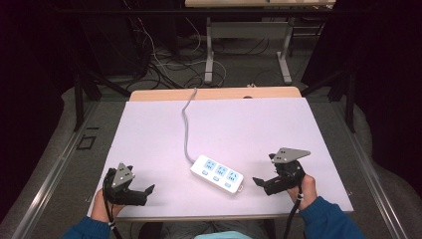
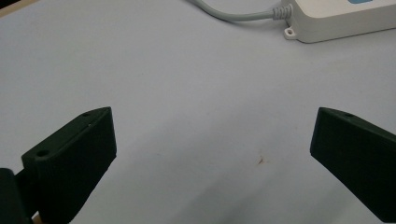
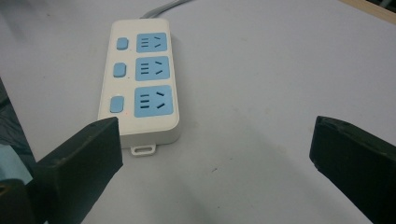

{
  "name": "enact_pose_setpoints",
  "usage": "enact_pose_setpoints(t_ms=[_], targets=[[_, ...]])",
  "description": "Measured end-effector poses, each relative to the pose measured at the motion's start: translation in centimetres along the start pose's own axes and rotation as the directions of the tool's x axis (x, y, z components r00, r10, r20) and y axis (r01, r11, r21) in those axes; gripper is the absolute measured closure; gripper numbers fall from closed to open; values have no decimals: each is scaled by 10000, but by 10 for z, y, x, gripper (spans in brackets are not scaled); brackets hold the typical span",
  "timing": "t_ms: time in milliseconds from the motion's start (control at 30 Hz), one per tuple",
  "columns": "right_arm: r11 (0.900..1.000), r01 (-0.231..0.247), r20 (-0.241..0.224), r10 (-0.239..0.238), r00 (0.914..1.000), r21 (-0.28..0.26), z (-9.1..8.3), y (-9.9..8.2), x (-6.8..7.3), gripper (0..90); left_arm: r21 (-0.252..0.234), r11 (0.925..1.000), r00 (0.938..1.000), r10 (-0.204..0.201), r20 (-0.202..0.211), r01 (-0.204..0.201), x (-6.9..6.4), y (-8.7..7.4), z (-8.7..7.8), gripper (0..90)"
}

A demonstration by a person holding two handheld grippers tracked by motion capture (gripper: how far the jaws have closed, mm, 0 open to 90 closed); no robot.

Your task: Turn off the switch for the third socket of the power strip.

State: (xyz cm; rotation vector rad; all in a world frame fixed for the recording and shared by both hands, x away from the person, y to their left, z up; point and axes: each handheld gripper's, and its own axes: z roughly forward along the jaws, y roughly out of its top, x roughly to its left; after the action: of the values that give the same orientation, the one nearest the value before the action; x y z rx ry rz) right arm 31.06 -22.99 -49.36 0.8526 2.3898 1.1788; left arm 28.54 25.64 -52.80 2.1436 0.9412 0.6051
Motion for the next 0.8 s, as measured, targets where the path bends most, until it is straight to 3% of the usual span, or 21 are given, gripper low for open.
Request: enact_pose_setpoints(t_ms=[633,800], targets=[[9997,210,-271,-208,9994,79,8,16,5,21,49,10000,10000,66,-26,-66,0,0,0,3],[9994,330,-466,-332,9984,-45,17,22,9,21,34,10000,10000,50,-26,-50,0,0,0,3]])
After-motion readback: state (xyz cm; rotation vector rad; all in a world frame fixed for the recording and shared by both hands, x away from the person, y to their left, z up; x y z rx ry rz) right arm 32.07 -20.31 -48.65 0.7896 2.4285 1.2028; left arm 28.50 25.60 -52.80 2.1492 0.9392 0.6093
